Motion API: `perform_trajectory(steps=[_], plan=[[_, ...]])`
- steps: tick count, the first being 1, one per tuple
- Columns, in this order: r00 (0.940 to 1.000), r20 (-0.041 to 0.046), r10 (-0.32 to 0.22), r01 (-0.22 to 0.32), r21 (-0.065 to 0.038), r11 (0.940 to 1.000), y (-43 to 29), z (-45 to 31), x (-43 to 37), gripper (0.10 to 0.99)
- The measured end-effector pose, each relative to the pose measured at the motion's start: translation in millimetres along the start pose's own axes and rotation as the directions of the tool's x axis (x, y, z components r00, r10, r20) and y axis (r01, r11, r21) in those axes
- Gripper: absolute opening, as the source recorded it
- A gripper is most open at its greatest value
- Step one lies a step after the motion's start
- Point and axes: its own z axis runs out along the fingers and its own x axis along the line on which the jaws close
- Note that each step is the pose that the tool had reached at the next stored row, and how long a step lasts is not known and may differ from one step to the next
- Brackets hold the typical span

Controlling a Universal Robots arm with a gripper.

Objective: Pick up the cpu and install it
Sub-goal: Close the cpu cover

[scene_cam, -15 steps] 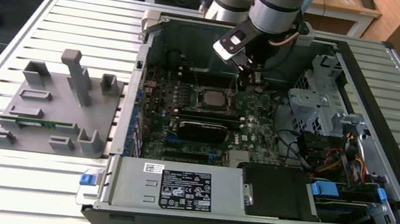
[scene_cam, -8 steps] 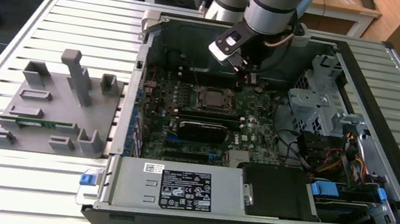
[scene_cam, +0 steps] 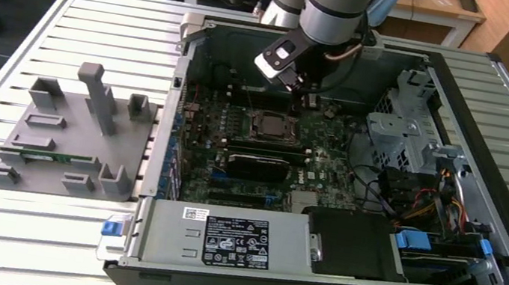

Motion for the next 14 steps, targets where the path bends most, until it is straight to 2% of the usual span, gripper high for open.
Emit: perform_trajectory(steps=[8,14], plan=[[1.0,-0.0001,0.0,0.0,0.0,1.0,-14.5,1.5,1.6,0.114],[1.0,0.0,0.0,0.0,0.0,1.0,-29.7,2.4,3.1,0.114]])
